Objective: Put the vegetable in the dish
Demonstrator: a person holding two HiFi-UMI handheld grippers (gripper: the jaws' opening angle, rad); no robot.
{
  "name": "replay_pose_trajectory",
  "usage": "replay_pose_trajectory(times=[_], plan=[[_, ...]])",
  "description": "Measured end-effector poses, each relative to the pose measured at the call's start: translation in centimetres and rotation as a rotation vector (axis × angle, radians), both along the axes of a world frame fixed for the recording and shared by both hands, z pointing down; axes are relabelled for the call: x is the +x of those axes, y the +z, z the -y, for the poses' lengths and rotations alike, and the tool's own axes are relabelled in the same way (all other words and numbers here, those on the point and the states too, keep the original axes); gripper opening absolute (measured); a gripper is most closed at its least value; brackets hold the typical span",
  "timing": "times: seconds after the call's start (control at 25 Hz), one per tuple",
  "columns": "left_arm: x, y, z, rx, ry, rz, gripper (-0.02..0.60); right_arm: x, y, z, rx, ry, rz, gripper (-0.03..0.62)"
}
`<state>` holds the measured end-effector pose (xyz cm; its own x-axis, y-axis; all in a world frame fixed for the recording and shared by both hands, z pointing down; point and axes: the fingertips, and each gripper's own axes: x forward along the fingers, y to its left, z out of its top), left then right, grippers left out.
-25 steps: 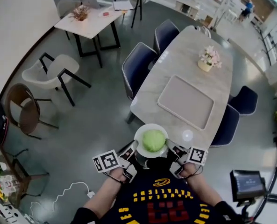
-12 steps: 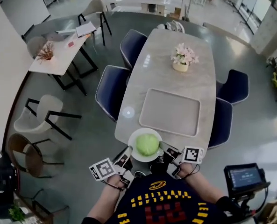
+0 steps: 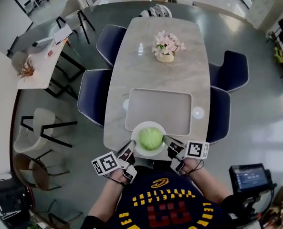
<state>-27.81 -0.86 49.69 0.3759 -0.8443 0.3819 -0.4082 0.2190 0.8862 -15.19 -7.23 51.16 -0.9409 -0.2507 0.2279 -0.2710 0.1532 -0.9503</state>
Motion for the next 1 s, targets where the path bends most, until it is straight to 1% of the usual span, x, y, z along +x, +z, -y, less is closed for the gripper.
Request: replay_pose_trajectory(times=[0.04,0.12,0.2,0.24,0.32,0.4,0.44,0.48,0.56,0.6,0.84,1.0], plan=[[0.4,0.1,0.7,-0.003,0.018,0.008,0.02,0.5,0.2,0.5,-0.007,0.019,-0.005,0.021],[1.0,0.2,2.0,-0.011,0.058,0.032,0.02,1.2,-0.1,1.5,0.022,0.044,0.02,0.021],[2.0,0.1,3.3,0.003,0.102,0.043,0.02,2.0,-0.4,2.2,0.031,0.074,0.037,0.021],[2.5,0.0,4.1,0.013,0.124,0.042,0.02,2.5,-0.3,2.5,0.023,0.093,0.037,0.021],[3.0,0.2,5.4,0.016,0.16,0.038,0.02,3.6,0.2,3.1,-0.007,0.138,0.004,0.021],[3.1,0.7,6.5,0.002,0.189,0.039,0.02,3.5,-0.1,4.3,0.042,0.152,0.032,0.021],[3.1,1.0,6.9,-0.006,0.201,0.036,0.02,3.5,-0.1,4.7,0.045,0.166,0.033,0.021],[3.2,1.3,7.4,-0.008,0.215,0.029,0.02,3.9,0.5,4.6,0.007,0.192,-0.003,0.021],[3.1,1.6,8.3,-0.007,0.246,0.019,0.02,5.1,2.4,4.1,-0.109,0.257,-0.121,0.021],[3.0,1.7,8.8,-0.008,0.261,0.021,0.02,5.3,2.8,4.1,-0.133,0.276,-0.146,0.021],[2.2,2.5,11.7,-0.012,0.336,0.05,0.02,4.2,3.4,6.2,-0.132,0.329,-0.136,0.021],[1.6,3.4,13.4,-0.021,0.377,0.064,0.02,3.5,4.3,7.5,-0.134,0.347,-0.146,0.021]])
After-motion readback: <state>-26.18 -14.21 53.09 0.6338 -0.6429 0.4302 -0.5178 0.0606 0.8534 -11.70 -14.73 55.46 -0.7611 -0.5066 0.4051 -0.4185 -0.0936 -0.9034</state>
